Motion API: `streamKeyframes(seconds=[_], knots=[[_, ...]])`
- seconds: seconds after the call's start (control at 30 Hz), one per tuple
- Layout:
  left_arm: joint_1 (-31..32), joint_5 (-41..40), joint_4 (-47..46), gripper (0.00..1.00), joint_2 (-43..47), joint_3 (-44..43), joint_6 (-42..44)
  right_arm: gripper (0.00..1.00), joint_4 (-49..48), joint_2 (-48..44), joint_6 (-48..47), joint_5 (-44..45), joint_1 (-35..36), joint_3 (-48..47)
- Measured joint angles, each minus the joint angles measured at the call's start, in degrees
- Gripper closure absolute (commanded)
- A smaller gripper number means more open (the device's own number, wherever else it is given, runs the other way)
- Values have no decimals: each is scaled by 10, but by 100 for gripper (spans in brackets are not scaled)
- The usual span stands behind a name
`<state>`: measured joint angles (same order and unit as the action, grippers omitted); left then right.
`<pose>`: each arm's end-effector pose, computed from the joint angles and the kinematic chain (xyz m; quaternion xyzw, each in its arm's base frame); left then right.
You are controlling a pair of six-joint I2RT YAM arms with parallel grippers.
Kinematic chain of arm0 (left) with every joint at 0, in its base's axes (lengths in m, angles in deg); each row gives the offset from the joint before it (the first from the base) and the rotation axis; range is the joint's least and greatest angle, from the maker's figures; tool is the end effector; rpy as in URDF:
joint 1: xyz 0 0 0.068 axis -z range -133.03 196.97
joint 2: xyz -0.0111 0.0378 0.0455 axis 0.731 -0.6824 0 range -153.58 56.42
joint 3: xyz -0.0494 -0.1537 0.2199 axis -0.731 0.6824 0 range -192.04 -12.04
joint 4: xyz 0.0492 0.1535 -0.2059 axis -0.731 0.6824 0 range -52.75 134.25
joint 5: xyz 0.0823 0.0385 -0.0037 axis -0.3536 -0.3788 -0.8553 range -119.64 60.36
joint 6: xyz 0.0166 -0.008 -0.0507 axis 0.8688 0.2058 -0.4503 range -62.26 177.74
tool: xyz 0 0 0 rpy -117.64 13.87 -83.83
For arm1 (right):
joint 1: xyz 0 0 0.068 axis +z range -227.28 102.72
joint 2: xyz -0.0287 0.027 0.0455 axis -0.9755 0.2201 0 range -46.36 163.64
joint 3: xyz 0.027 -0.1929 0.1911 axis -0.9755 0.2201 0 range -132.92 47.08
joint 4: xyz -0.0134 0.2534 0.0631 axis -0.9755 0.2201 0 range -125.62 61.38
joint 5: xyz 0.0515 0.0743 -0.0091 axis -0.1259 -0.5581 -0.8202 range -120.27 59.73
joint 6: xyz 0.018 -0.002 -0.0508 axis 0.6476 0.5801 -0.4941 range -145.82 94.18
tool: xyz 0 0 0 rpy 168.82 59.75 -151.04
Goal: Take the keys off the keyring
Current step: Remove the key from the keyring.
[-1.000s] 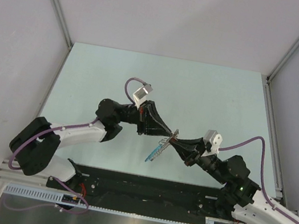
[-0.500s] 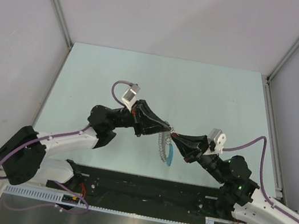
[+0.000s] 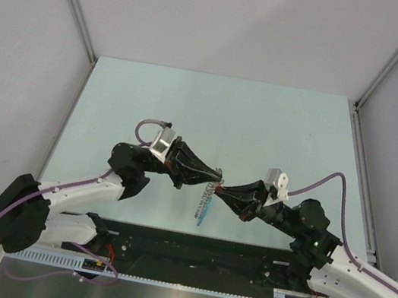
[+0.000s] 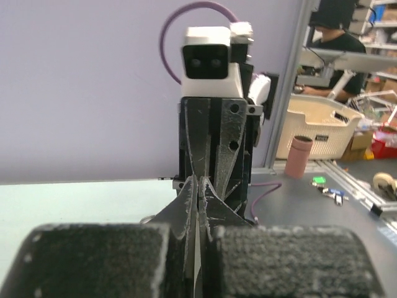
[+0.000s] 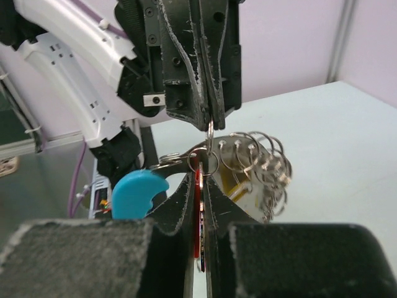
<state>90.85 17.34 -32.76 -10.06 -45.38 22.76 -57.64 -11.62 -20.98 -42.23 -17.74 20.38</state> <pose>0.1487 -0.1791 0.3308 0.3873 0.3813 -0.6587 0.5203 0.0745 0.1413 0.3154 -0.3543 0.5063 0.4718 0.6289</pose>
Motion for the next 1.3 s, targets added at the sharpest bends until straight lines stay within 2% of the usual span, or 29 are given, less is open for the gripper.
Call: streamKeyframes(seconds=[0.27,0.57,1.07,1.3], knots=[[-8,73,-1,99,-16,-9,62,100,8,16,71,-89,-45,-4],[-7,60,115,100,38,-9,192,100,-11,32,122,-156,-77,-4],[-3,-28,320,100,118,-8,366,100,-40,63,157,-172,-91,-4],[-1,-46,358,99,144,-1,380,100,-6,33,137,-139,-91,-4]])
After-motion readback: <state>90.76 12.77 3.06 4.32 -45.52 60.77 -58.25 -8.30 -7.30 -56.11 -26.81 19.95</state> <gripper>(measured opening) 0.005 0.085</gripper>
